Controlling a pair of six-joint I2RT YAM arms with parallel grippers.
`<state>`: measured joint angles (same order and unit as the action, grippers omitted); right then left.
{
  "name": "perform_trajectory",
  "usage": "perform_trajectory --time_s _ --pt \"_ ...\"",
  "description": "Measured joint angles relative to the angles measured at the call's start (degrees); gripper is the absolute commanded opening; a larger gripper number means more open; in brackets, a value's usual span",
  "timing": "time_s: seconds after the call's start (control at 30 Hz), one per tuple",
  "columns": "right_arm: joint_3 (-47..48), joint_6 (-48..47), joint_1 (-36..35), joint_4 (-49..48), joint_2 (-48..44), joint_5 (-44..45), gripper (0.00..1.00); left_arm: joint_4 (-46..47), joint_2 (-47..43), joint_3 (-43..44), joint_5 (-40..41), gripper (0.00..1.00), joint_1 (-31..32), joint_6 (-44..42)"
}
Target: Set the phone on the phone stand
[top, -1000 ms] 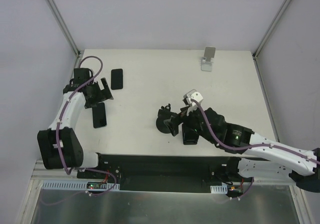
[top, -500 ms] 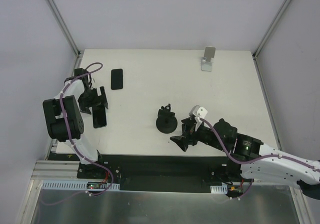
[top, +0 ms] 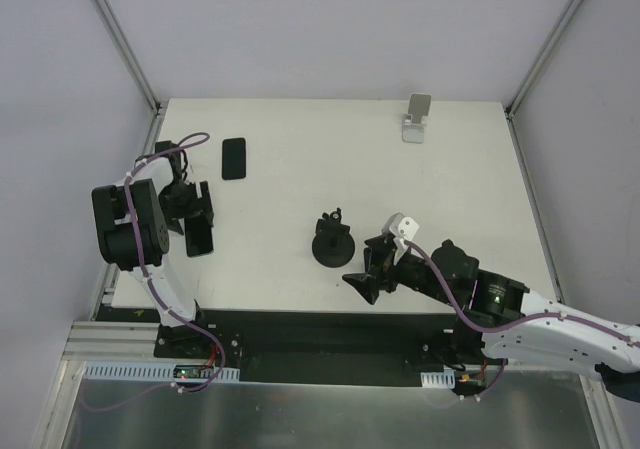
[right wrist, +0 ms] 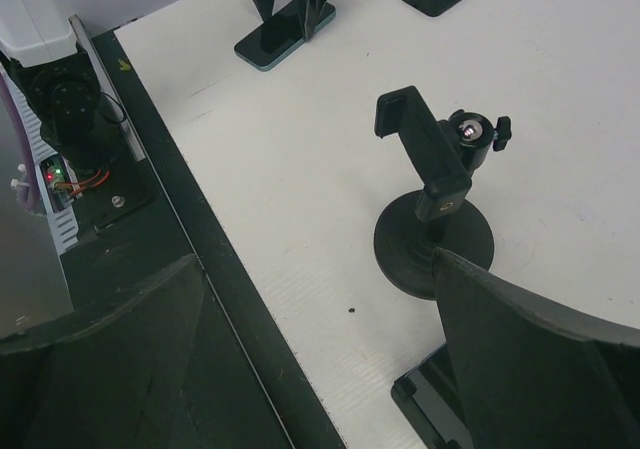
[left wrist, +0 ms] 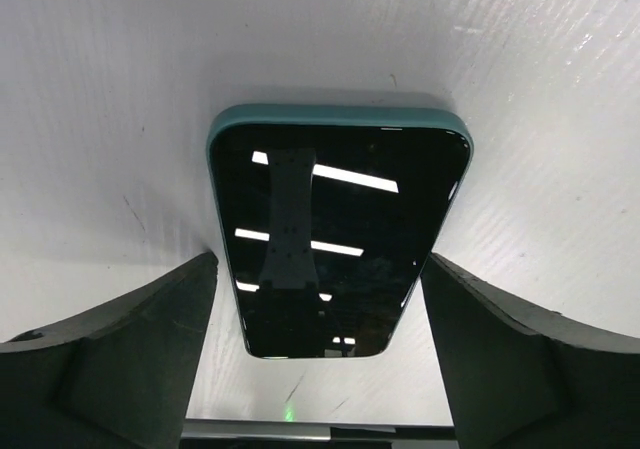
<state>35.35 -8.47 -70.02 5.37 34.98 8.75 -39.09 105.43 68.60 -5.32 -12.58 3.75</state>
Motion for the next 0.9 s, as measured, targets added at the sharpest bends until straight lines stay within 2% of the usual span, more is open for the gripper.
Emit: perform_trajectory --time_s 0.13,0.23,0.33,0.37,0.43,0.67,0.8,0.83,0.9 --pt "-0.35 -0.07 0.0 -0.02 0.22 0.2 0.97 -0.33 0.46 0.37 1.46 0.68 0.39 -0.17" --pt "-0.35 -0.15 0.0 -0.11 0.7 0.39 0.97 -0.46 0.61 0.52 3.3 0.67 1.4 -0.15" --pt "-0.35 -0.17 0.0 -0.11 0.98 0.5 0.96 -0.68 0.85 0.87 4.42 0.71 2.16 -0.17" --pt "-0.35 -0.15 0.0 -0.11 0.98 0.61 0.97 -0.76 0.98 1.03 4.44 0.77 2.16 -0.2" --pt "-0.35 -0.17 0.0 -0.15 0.96 0.92 0.96 -0.96 1.36 1.33 4.44 0.77 2.14 -0.37" --pt "-0.33 -0.17 0.0 0.07 0.66 1.97 0.97 -1.7 2.38 2.27 4.83 0.58 2.54 -0.42" --pt "-0.31 -0.11 0.0 0.46 0.66 2.62 0.97 -1.86 2.47 2.32 5.44 0.55 2.95 -0.42" --pt "-0.31 -0.04 0.0 0.55 0.68 2.67 0.97 -1.86 2.47 2.34 5.53 0.41 3.1 -0.42" --pt "-0.2 0.11 0.0 0.66 0.72 2.73 0.97 -1.86 2.49 2.4 5.64 0.27 3.45 -0.46"
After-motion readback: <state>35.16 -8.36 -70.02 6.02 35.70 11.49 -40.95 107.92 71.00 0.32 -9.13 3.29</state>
